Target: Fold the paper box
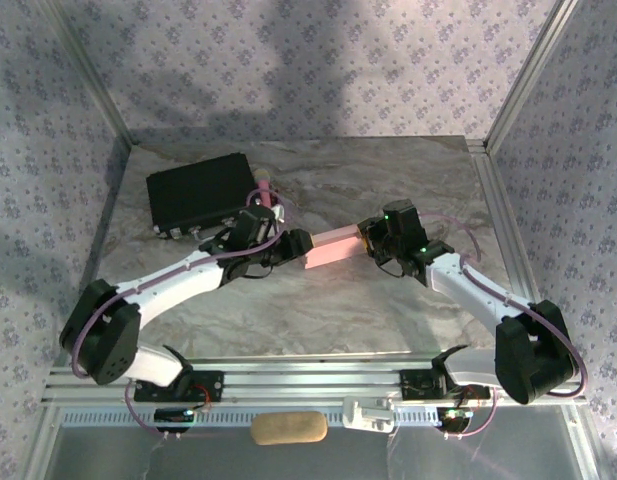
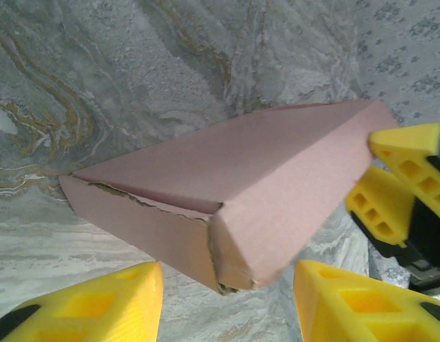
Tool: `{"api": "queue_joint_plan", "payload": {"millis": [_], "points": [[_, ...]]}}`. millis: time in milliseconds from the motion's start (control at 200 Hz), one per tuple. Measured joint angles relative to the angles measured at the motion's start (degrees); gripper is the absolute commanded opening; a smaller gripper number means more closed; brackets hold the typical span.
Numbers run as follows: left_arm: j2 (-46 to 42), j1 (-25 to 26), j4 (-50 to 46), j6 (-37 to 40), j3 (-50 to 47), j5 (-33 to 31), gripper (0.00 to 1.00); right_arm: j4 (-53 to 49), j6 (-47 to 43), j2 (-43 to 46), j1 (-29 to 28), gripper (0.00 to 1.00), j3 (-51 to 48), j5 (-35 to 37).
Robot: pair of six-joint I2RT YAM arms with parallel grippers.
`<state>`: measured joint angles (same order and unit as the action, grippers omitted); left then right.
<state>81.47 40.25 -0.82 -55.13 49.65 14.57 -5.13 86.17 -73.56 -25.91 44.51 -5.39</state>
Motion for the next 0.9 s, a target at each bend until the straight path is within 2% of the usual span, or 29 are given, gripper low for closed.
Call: {"api": "queue_joint_plan", "payload": {"millis": [345, 535, 669, 729, 899], "points": [[1.97, -0.31, 1.84, 0.50, -0.13, 0.68, 0.24, -0.20, 0.00, 0.00, 0.07, 0.24, 0.00, -0.04], [1.99, -1.07, 4.68, 0.59, -1.51, 1.16, 0.19, 0.07, 0.00, -0.26, 0.35, 0.19, 0.00, -0.26], [1.95, -1.64, 6.99, 0.50, -2.58, 1.79, 0.12, 0.31, 0.00, -0.37, 0.74, 0.17, 0.00, -0.63], [1.88, -1.75, 7.34, 0.48, -2.73, 2.03, 0.17, 0.31, 0.00, -0.37, 0.79, 0.16, 0.00, -0.68], [0.59, -1.90, 5.60, 0.46, -3.02, 1.81, 0.48, 0.26, 0.00, -0.37, 0.83, 0.16, 0.00, -1.01]]}}
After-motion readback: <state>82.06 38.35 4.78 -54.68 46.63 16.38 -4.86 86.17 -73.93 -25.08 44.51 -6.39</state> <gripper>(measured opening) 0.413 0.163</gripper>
